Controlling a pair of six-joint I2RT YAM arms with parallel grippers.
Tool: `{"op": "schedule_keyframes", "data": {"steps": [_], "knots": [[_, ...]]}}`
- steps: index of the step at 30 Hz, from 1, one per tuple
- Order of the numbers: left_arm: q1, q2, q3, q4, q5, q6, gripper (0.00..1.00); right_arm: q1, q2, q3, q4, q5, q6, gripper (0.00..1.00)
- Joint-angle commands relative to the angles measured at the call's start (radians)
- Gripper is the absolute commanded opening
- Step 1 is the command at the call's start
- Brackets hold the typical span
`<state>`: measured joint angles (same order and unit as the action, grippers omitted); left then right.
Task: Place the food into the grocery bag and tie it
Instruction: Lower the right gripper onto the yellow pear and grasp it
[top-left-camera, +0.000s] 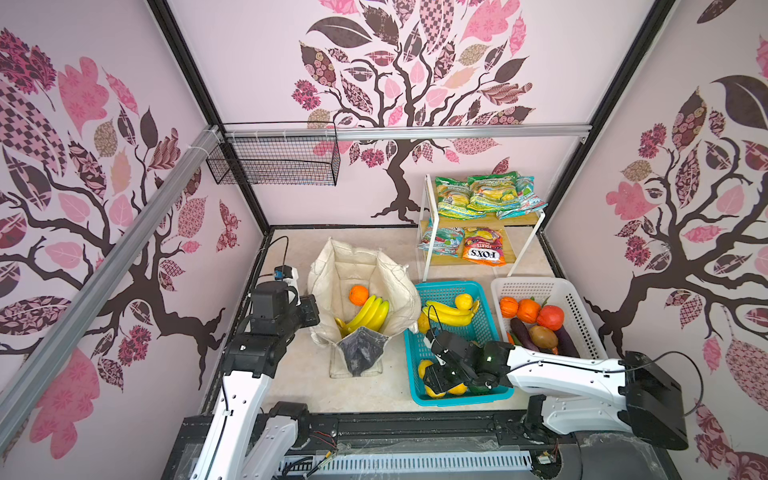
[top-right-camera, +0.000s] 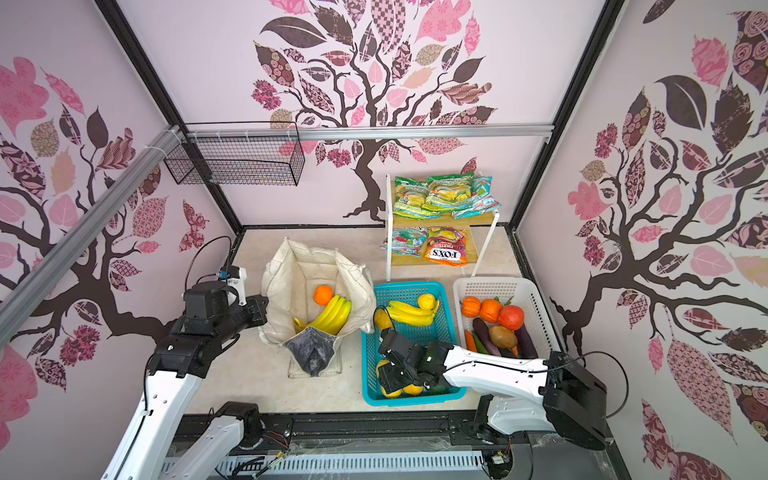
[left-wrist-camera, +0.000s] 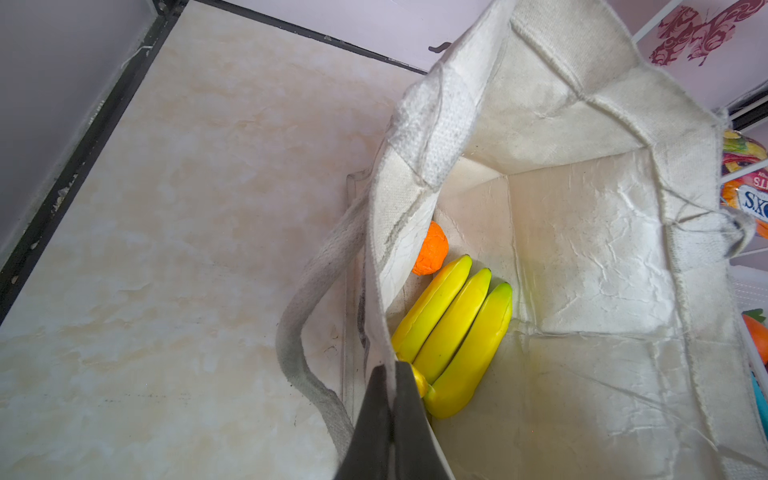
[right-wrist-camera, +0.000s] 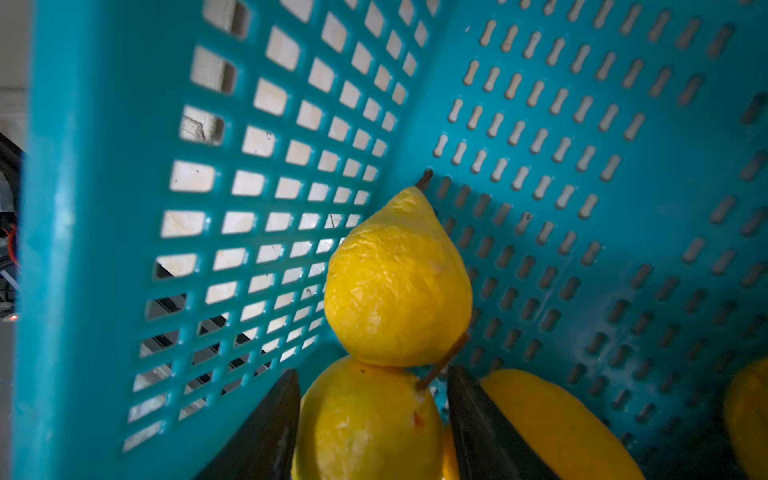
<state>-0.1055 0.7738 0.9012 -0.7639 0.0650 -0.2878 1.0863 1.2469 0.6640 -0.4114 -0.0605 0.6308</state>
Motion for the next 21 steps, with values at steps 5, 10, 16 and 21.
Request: {"op": "schedule_keyframes", "data": {"steps": [5,10,16,21], "knots": [[-0.001,-0.008,-0.008,-0.011,-0.014,0.001,0.00,0.005,0.080,0.028,-0.034,0.043,-0.004,0.68],[-0.002,-0.019,-0.009,-0.008,-0.011,0.001,0.00,0.005,0.112,0.027,-0.039,0.071,0.000,0.68],[-0.003,-0.019,-0.008,-0.009,-0.017,0.001,0.00,0.005,0.139,0.041,-0.075,0.146,0.005,0.67],[-0.002,-0.021,-0.008,-0.009,-0.021,0.001,0.00,0.004,0.097,0.037,-0.032,0.130,0.012,0.57]]}}
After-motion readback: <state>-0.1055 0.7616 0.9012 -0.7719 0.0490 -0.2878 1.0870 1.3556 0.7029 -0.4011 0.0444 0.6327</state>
